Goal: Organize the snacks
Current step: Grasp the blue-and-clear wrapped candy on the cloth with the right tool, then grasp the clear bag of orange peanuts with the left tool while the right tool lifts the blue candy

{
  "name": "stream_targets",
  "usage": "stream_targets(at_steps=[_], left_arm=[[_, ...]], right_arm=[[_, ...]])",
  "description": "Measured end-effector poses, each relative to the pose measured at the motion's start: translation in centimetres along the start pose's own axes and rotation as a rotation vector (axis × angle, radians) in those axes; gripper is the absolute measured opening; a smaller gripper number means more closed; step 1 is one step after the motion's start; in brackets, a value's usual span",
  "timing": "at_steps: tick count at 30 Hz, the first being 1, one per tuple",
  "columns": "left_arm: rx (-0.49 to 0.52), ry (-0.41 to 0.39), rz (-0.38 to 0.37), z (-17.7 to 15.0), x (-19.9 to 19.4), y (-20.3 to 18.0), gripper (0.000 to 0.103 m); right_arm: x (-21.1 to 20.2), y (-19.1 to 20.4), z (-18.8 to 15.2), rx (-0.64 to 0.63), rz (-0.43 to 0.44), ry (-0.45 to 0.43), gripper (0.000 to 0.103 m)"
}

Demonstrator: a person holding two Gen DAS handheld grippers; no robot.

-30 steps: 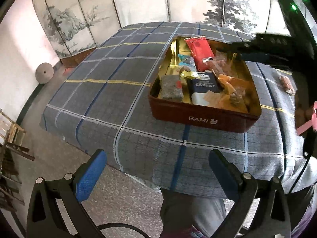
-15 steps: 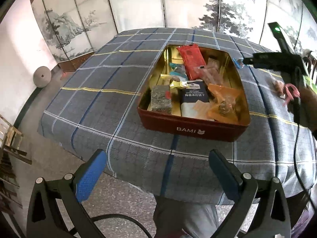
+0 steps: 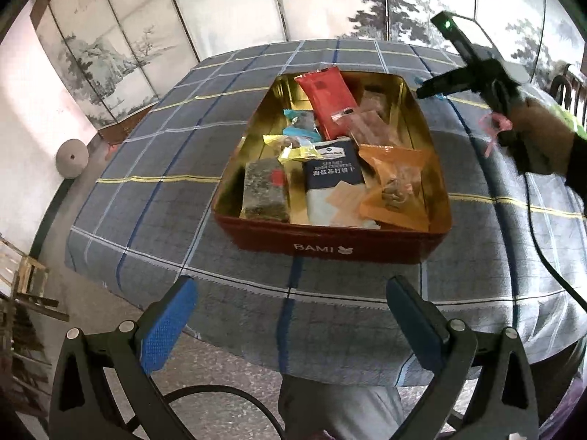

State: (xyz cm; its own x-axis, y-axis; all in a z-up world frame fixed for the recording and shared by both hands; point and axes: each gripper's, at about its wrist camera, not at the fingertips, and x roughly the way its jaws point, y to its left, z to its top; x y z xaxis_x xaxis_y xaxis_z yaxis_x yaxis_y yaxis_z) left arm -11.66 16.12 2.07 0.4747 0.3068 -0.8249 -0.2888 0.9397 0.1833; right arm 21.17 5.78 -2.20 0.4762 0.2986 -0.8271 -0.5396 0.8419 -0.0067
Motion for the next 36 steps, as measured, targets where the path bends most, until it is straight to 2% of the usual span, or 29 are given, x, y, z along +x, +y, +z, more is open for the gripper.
stream_targets(at_steps=[1, 2, 5, 8, 10, 12, 14, 16, 19, 20, 24, 30, 36], left_arm=[[0.003, -0.001, 0.003, 0.1, -0.1, -0.1, 0.102], [0.005, -0.004, 0.004, 0.2, -0.2, -0.2, 0.102], [0.008, -0.017, 0.007, 0.4, -0.8, -0.7, 0.102], [0.021, -0.025, -0.005, 0.7, -1.5, -1.6, 0.102], [0.053, -0.039, -0.014, 0.9, -2.1, -3.0, 0.102], [0.1, -0.05, -0.063, 1.2, -2.8, -4.7, 0.102], [0.15, -0.066, -0.133, 1.8, -3.5, -6.6, 0.102], [0.197, -0.082, -0.16, 2.7, -3.9, -8.7, 0.102], [0.278, -0.102, -0.268, 4.7, -4.1, -12.6, 0.102], [0.297, -0.085, -0.3, 5.7, -3.7, -14.0, 0.102], [0.339, -0.048, -0.386, 9.0, -2.2, -18.9, 0.102], [0.404, -0.007, -0.427, 13.8, 1.4, -25.1, 0.102], [0.416, 0.077, -0.416, 16.5, 5.7, -29.0, 0.097]], right_arm=[[-0.2, -0.1, 0.0, -0.003, 0.014, 0.008, 0.041], [-0.6, -0.2, 0.0, -0.003, 0.028, 0.008, 0.029], [-4.6, -1.2, -0.9, 0.016, 0.075, -0.068, 0.029], [-9.3, -2.8, -4.1, 0.053, 0.104, -0.136, 0.029], [-12.3, -4.3, -7.5, 0.086, 0.11, -0.175, 0.029], [-14.3, -6.0, -11.3, 0.107, 0.06, -0.189, 0.029], [-15.6, -8.2, -15.2, 0.128, -0.032, -0.194, 0.029], [-16.7, -10.6, -18.4, 0.157, -0.109, -0.201, 0.029], [-17.1, -14.2, -21.9, 0.219, -0.19, -0.186, 0.029], [-17.2, -15.2, -22.9, 0.244, -0.202, -0.185, 0.029], [-17.3, -17.9, -24.9, 0.315, -0.206, -0.205, 0.029], [-17.6, -20.3, -26.0, 0.422, -0.129, -0.253, 0.029], [-17.8, -21.0, -26.4, 0.459, -0.075, -0.288, 0.029]])
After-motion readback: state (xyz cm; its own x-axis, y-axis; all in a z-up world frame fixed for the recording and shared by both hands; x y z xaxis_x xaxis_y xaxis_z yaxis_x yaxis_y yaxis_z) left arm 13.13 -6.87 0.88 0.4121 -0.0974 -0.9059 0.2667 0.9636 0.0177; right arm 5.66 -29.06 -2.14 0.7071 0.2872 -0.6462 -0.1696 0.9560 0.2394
